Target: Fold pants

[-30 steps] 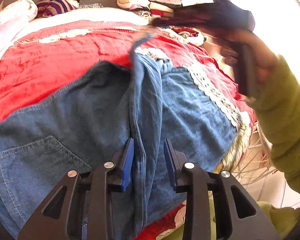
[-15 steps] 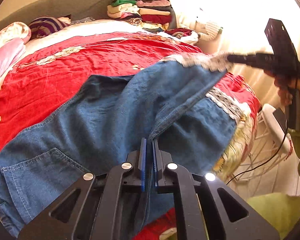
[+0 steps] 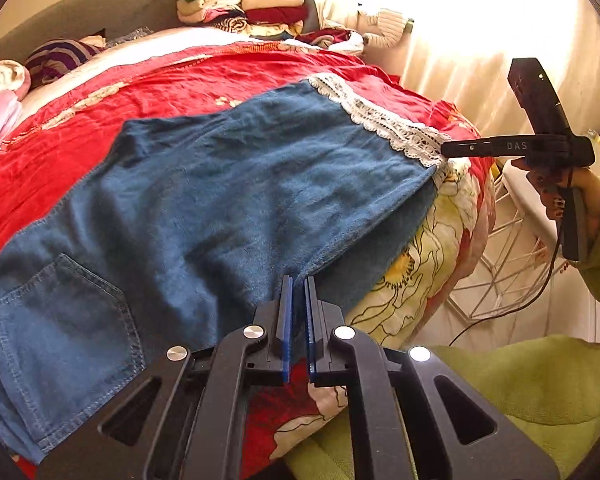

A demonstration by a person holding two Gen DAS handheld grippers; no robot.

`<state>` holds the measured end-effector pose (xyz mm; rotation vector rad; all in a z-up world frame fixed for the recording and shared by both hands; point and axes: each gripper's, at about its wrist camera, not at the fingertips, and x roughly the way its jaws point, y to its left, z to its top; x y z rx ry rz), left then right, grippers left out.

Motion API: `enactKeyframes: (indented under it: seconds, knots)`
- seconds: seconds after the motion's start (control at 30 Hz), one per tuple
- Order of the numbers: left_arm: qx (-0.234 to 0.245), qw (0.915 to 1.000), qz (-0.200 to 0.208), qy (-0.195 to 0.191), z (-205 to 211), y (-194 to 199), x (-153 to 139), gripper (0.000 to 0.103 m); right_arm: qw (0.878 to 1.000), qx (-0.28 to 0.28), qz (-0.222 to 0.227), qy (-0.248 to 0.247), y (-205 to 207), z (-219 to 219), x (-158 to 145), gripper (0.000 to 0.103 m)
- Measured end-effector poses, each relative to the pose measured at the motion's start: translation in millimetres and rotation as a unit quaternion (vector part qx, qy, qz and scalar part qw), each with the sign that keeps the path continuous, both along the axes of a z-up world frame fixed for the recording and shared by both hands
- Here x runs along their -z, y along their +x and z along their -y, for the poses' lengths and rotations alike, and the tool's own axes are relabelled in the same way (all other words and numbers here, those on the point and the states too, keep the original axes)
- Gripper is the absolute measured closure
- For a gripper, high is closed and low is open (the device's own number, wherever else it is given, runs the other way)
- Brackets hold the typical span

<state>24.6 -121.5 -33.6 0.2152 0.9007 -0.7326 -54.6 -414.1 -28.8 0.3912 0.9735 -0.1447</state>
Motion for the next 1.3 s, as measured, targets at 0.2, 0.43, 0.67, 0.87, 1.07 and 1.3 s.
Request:
enactKeyframes:
  seconds: [0.2,0.43,0.67,0.87,1.07,1.3]
  knots:
    - [0.006,0.9996,-0.025,0.011,5,3,14,0.098,1.000,0.002,-0.018,-0.018,-2,1,15,0.097]
    - [0.006,0.9996,-0.025,0.008,6,3,15,0.098,0.984,-0.048,0.044,-0.166,-13,-25,-31,0.080]
    - [0.005,0.9998,-0.012,-0.013,0,-2,3,0.098,0.911,-0.330,0.051,-0.242,3,-138,-5,0.077]
    - [0.009,0.9997,-0.010,-0.019,-3,-4,-3,0.098,0.884,-0.383,0.030,-0.266,20,-164,25,0.087]
    - [0.024,0.9990,-0.037,-0.013,0,-2,7,0.098,0.884,-0.406,0.004,-0.230,17,-156,23,0.103]
    - [-0.002,0.9980,-0.041,-0.047,-26,-3,-3,0.079,0.902,-0.397,-0.004,-0.169,18,-144,22,0.081]
